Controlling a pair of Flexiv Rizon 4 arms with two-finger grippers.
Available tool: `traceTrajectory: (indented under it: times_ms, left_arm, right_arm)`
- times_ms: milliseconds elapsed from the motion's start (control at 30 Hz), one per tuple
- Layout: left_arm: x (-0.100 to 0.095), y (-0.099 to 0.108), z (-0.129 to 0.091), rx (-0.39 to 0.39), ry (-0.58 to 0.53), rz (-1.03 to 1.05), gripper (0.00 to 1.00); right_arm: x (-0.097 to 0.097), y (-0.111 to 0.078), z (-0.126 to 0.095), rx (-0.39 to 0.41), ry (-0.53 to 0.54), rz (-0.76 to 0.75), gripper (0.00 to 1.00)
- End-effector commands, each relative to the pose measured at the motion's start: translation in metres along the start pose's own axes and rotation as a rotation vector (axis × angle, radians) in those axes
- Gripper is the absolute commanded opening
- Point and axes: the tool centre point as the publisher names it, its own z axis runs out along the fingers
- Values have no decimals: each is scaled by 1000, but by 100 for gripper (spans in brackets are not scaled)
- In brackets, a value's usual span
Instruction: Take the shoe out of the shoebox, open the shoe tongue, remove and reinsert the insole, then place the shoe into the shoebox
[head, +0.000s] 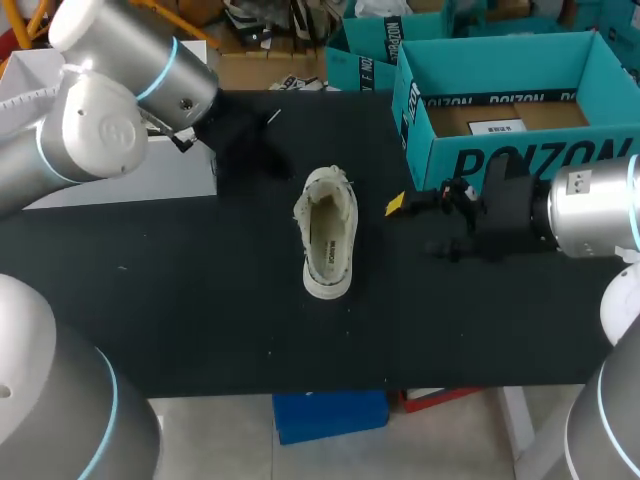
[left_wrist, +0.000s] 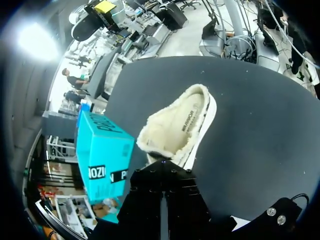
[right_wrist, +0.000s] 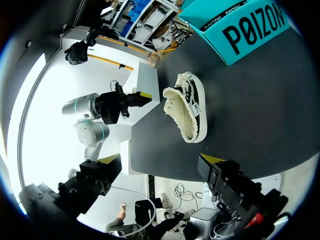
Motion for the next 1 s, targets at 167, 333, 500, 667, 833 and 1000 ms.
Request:
traceTrajectory:
  times_ms: [167, 333, 500, 667, 833, 1000]
  left_arm:
    - [-28, 25, 44, 13, 58, 26, 0]
    - [-32, 23, 54, 36, 62, 27, 0]
    - [-19, 13, 63, 72, 74, 22, 0]
    - [0, -3, 61, 102, 76, 9, 0]
    - [16, -14, 62, 126, 88, -3, 0]
    - [23, -22, 68, 151, 107, 1, 0]
  right_arm:
    - [1, 0, 1, 0, -1, 0, 100]
    - [1, 0, 1, 0, -1, 0, 100]
    - [1, 0, 1, 0, -1, 0, 100]
    - [1, 0, 1, 0, -1, 0, 100]
    - [1, 0, 1, 0, -1, 0, 100]
    - [1, 0, 1, 0, -1, 0, 100]
